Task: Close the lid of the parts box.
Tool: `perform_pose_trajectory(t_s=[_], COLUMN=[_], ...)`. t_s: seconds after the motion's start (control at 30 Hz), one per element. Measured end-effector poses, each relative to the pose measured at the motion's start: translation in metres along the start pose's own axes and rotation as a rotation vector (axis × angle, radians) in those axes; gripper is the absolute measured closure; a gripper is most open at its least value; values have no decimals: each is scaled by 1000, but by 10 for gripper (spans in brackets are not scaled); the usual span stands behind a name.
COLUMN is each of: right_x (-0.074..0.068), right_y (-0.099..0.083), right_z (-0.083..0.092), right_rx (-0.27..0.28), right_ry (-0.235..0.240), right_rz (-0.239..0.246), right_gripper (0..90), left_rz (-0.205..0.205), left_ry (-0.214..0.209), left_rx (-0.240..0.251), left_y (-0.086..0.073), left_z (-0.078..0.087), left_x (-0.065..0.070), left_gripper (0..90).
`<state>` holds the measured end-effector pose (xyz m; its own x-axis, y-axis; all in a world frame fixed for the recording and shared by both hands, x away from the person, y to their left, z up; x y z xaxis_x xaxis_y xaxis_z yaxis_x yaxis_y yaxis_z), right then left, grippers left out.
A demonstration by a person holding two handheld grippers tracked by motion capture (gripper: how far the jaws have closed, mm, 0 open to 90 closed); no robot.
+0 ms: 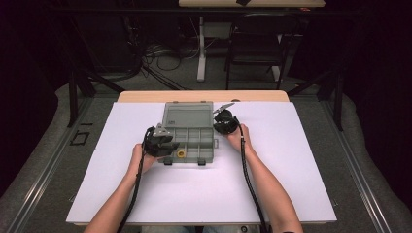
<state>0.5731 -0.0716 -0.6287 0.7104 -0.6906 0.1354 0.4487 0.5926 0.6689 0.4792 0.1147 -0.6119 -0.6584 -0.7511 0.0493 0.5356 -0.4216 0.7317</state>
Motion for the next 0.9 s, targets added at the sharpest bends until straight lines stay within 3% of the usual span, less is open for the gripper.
perform_pose_trajectory(t_s=[0.33, 0.9], right_x=[2, 5], right_y=[0, 5], right_z=[0, -3], right_rx=[-10, 22], right_ry=[-8, -42], right_rz=[9, 17], right_gripper=[900, 900], left_rz=[0, 0], left_ry=[1, 0], left_rx=[-1, 0], left_y=[0, 0], left_z=[0, 0], left_x=[0, 0], left_gripper=[579, 579])
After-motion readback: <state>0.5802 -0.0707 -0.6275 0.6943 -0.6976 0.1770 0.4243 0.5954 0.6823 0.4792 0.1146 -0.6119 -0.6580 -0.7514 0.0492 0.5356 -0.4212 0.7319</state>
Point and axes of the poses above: each handheld gripper's, and its own axes: z roughly backward along the jaws, y roughly out of its top, x roughly to its right, the point moved 10 cm from there along -z, roughly forward along the jaws, and after that the axes turned 8 degrees about z, right-handed, at the moved point
